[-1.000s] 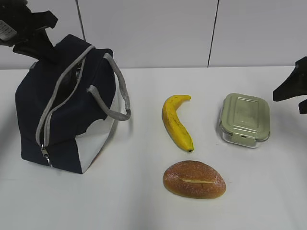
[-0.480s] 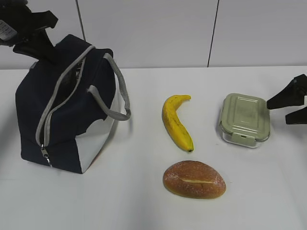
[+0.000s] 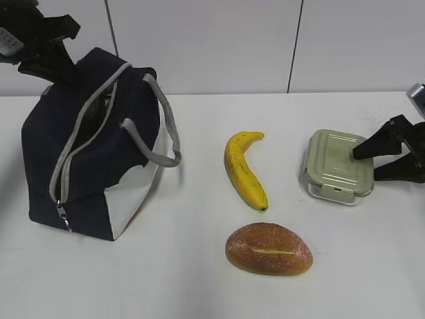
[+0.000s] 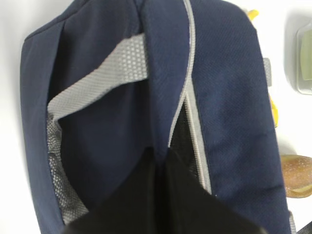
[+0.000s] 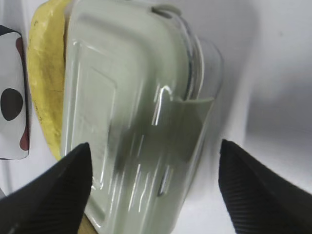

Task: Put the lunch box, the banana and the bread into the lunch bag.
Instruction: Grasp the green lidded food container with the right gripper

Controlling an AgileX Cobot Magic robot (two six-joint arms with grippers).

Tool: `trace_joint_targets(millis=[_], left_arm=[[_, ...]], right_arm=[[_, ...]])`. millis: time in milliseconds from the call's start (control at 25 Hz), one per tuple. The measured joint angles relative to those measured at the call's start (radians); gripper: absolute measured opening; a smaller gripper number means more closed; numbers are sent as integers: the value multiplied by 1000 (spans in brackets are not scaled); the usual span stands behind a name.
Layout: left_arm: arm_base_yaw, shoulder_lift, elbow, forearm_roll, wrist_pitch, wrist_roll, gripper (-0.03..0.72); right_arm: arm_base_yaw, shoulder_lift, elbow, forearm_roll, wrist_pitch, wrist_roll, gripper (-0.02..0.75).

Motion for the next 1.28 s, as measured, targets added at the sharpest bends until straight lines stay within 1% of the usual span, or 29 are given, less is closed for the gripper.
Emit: trace_joint_targets(millis=[400, 520, 640, 720, 1280], left_arm=[[0, 0, 0, 0, 0, 0, -3], [0, 0, 0, 0, 0, 0, -3], [0, 0, 0, 0, 0, 0, -3], [0, 0, 0, 0, 0, 0, -3], [0, 0, 0, -3, 0, 0, -3]], right_arm=[[0, 50, -6, 44, 19, -39, 577], [0, 55, -6, 63, 29, -53, 515], [0, 55, -6, 79, 42, -64, 417], [0, 55, -6, 86, 50, -68, 393], [7, 48, -27, 117, 41, -88, 384]])
